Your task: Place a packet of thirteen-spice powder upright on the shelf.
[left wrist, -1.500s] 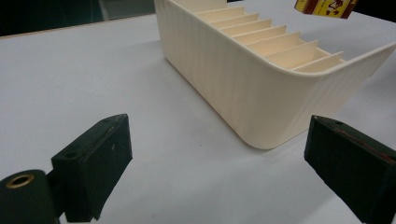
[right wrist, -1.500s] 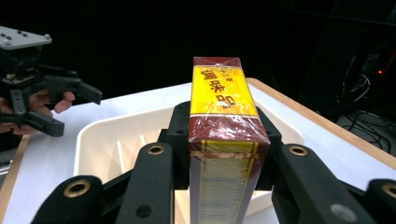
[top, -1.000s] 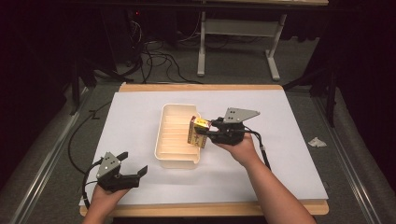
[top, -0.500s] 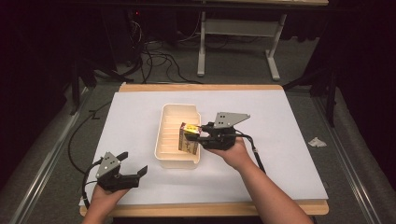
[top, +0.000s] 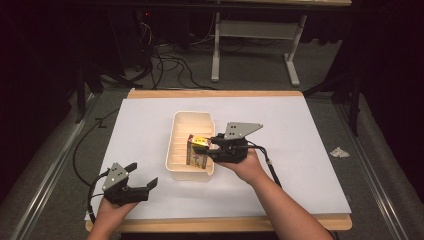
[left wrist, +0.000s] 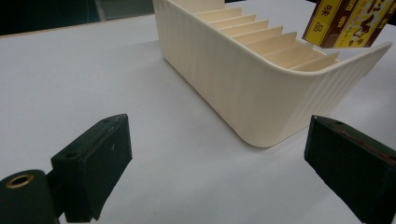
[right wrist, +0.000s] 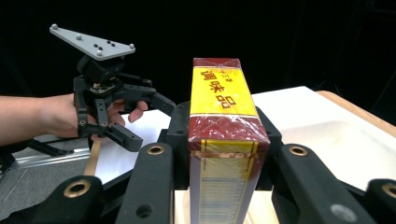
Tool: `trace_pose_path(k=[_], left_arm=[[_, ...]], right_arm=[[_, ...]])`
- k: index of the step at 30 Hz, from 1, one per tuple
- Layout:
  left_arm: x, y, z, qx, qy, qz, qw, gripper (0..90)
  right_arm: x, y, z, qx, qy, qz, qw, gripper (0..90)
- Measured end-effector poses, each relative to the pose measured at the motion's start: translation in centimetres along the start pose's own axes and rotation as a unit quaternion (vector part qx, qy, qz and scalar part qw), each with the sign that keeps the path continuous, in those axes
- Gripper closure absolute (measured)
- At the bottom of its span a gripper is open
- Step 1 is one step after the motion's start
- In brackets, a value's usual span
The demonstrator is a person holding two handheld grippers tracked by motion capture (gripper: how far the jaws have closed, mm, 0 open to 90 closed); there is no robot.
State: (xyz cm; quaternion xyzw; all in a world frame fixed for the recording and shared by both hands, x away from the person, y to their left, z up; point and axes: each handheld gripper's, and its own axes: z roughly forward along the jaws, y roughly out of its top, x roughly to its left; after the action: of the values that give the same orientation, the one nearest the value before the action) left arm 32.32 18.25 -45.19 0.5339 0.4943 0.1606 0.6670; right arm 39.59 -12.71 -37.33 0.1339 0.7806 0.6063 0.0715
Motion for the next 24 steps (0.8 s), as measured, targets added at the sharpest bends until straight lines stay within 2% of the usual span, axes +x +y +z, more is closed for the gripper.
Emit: trace_pose_path(k=[15,24], left_arm=[[-0.1,-0.1,0.0,0.005,-0.002,-0.002,1.0,8.2],[0.0,-0.1,-0.2,0.005,0.0,-0.002,1.0,8.2]], right_arm=[[0.3,-0.3,0.7,0.008,0.009,-0.004,0.9999,69.1],[0.5,-0.6,1.3,0.022,0.011,-0.009,0.9997,69.1]])
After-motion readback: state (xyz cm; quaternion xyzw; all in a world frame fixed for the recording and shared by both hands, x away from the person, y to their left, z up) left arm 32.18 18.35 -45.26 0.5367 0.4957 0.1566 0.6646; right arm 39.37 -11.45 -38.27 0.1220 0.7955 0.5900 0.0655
